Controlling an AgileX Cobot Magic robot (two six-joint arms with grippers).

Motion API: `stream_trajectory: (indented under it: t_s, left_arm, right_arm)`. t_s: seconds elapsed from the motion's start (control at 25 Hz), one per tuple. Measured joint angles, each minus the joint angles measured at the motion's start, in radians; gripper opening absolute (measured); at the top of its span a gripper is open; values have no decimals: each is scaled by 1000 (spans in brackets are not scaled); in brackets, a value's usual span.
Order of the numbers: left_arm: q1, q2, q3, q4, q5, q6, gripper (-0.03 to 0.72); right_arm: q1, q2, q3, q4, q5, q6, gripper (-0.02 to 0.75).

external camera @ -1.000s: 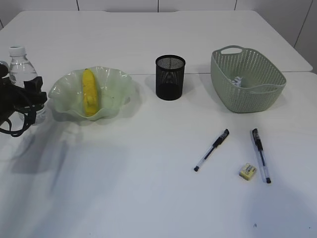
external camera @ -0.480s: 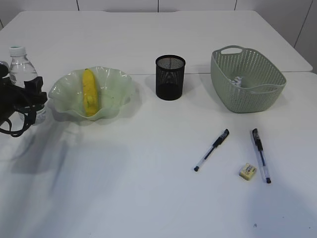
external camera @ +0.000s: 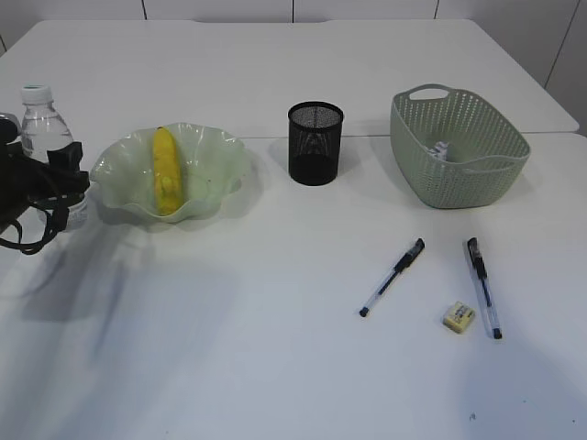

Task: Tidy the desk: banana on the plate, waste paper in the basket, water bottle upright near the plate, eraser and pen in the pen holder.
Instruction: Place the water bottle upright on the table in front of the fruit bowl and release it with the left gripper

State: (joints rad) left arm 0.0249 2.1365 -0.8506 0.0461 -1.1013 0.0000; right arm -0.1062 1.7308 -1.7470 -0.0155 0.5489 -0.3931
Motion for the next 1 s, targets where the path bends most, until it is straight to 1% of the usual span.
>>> stream_trajectory:
  t_s: [0.6,1.0]
  left_arm:
    - [0,0,0,4,0,0,440]
    - [0,0,0,4,0,0,457]
  right_arm:
    - [0,0,0,-4,-6,-2,261]
    - [0,0,0,-4,-6,-2,261]
